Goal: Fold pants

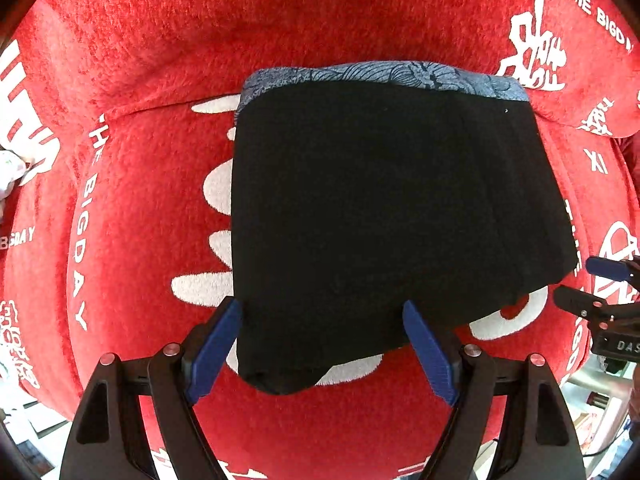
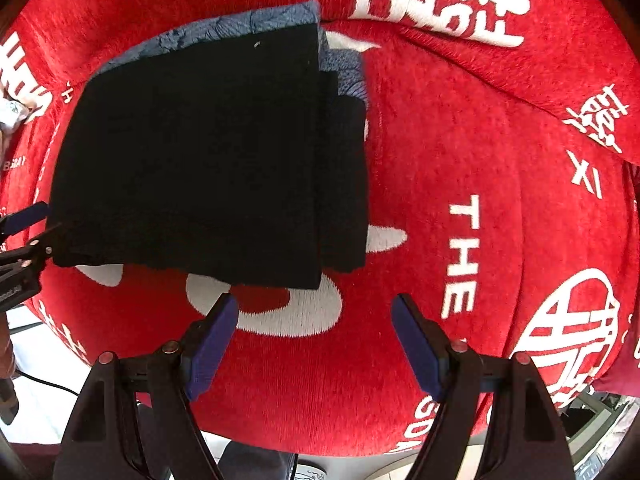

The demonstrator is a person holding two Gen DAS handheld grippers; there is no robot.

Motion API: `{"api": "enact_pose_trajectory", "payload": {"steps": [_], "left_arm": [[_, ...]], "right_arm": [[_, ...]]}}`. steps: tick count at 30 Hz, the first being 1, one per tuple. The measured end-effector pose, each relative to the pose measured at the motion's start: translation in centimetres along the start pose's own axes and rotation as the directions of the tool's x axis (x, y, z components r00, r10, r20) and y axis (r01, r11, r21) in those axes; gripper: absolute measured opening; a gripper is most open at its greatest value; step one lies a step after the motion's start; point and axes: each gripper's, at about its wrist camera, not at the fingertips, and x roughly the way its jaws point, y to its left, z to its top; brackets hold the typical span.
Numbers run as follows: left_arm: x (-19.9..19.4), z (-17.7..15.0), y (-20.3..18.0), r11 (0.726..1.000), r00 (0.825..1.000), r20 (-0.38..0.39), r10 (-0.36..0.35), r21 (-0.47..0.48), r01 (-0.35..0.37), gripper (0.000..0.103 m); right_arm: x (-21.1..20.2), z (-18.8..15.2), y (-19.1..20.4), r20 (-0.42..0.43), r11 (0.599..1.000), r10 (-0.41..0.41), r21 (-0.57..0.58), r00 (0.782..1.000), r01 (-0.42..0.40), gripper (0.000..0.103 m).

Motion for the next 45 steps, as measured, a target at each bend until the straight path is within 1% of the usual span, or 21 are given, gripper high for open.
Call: {"api": "enact_pose_trajectory", "payload": {"steps": [2, 5, 6, 9, 10, 11, 14, 17, 20, 25, 27, 29, 31, 34, 37, 40, 41, 42, 43, 44, 45], "left_arm": [[0.0, 0.1, 0.1, 1.0, 1.0, -0.006, -0.014, -0.001, 0.014, 0.083], [-0.1, 0.5, 0.7, 0.999, 0.999, -0.019, -0.048, -0.002, 0.048, 0.083], [-0.3, 0.8, 1.2, 0.997, 0.997, -0.013, -0.082, -0.013, 0.082, 0.083], [-1.2, 1.8, 2.5, 0.985, 0.986, 0.019, -0.164, -0.048, 0.165, 0.084], [-1.3, 2.1, 2.9, 0.984, 0.985, 0.028, -0.171, -0.055, 0.172, 0.1], [-1.3, 2.5, 3.4, 0.984, 0.985, 0.035, -0.168, -0.061, 0.17, 0.103], [-0.9, 3.6, 4.5, 0.985, 0.987, 0.028, -0.158, -0.071, 0.159, 0.103], [-0.1, 4.3, 5.5, 0.98, 0.984, 0.021, -0.176, -0.087, 0.177, 0.103], [0.6, 4.7, 6.5, 0.966, 0.971, 0.014, -0.239, -0.094, 0.239, 0.103], [2.6, 5.3, 8.3, 0.918, 0.928, -0.009, -0.373, -0.152, 0.367, 0.103], [3.5, 5.5, 8.6, 0.901, 0.913, -0.016, -0.407, -0.173, 0.398, 0.103], [4.3, 5.9, 8.4, 0.892, 0.904, -0.019, -0.427, -0.173, 0.417, 0.103], [5.1, 6.2, 7.8, 0.897, 0.905, -0.026, -0.424, -0.151, 0.415, 0.103], [6.6, 6.7, 6.2, 0.921, 0.924, -0.043, -0.38, -0.111, 0.374, 0.103], [7.3, 6.7, 5.2, 0.925, 0.929, -0.027, -0.368, -0.116, 0.363, 0.103], [7.9, 6.5, 5.3, 0.908, 0.923, -0.02, -0.384, -0.19, 0.373, 0.103], [7.8, 6.5, 5.2, 0.909, 0.926, -0.022, -0.378, -0.199, 0.366, 0.103], [7.5, 6.5, 5.0, 0.911, 0.927, -0.021, -0.375, -0.195, 0.364, 0.096], [6.8, 6.4, 4.6, 0.915, 0.928, -0.011, -0.371, -0.172, 0.364, 0.088], [6.1, 6.2, 4.2, 0.921, 0.931, 0.002, -0.365, -0.145, 0.361, 0.084], [5.2, 6.0, 3.8, 0.927, 0.934, 0.014, -0.358, -0.113, 0.357, 0.075]], "right_arm": [[0.0, 0.1, -0.1, 0.001, 1.0, 0.021, 0.005, 1.0, -0.021, 0.082], [-0.3, 0.5, -0.8, 0.016, 0.996, 0.084, 0.019, 0.996, -0.085, 0.082], [-0.4, 0.7, -1.1, 0.022, 0.993, 0.112, 0.022, 0.993, -0.112, 0.082], [-0.7, 1.3, -2.4, 0.058, 0.974, 0.222, 0.037, 0.973, -0.224, 0.082], [-0.8, 1.6, -3.0, 0.071, 0.967, 0.248, 0.048, 0.966, -0.252, 0.082], [-0.7, 1.9, -3.6, 0.084, 0.958, 0.274, 0.063, 0.958, -0.279, 0.082], [-0.3, 3.0, -5.4, 0.118, 0.932, 0.335, 0.106, 0.935, -0.347, 0.082], [0.9, 4.2, -6.8, 0.115, 0.9, 0.398, 0.141, 0.91, -0.411, 0.082], [1.9, 4.7, -7.7, 0.105, 0.864, 0.465, 0.16, 0.879, -0.477, 0.082], [3.5, 5.5, -8.5, 0.081, 0.825, 0.533, 0.17, 0.842, -0.539, 0.082], [4.0, 5.6, -8.9, 0.083, 0.8, 0.568, 0.179, 0.819, -0.572, 0.084], [4.6, 5.8, -9.2, 0.076, 0.764, 0.615, 0.189, 0.785, -0.617, 0.089], [4.9, 5.7, -9.0, 0.072, 0.74, 0.647, 0.181, 0.759, -0.648, 0.091], [5.9, 6.3, -8.8, 0.062, 0.715, 0.681, 0.163, 0.73, -0.68, 0.091], [6.8, 7.1, -9.0, 0.097, 0.679, 0.707, 0.182, 0.7, -0.711, 0.093], [6.7, 7.7, -8.9, 0.126, 0.669, 0.7, 0.227, 0.702, -0.708, 0.093], [6.5, 7.8, -8.7, 0.12, 0.681, 0.687, 0.235, 0.716, -0.693, 0.088], [6.2, 7.8, -8.4, 0.11, 0.705, 0.667, 0.229, 0.737, -0.671, 0.081], [6.0, 7.8, -7.8, 0.094, 0.722, 0.653, 0.221, 0.752, -0.655, 0.073], [5.7, 7.7, -7.6, 0.094, 0.72, 0.654, 0.225, 0.751, -0.656, 0.066], [5.4, 7.6, -7.5, 0.099, 0.716, 0.657, 0.228, 0.748, -0.659, 0.063]]}}
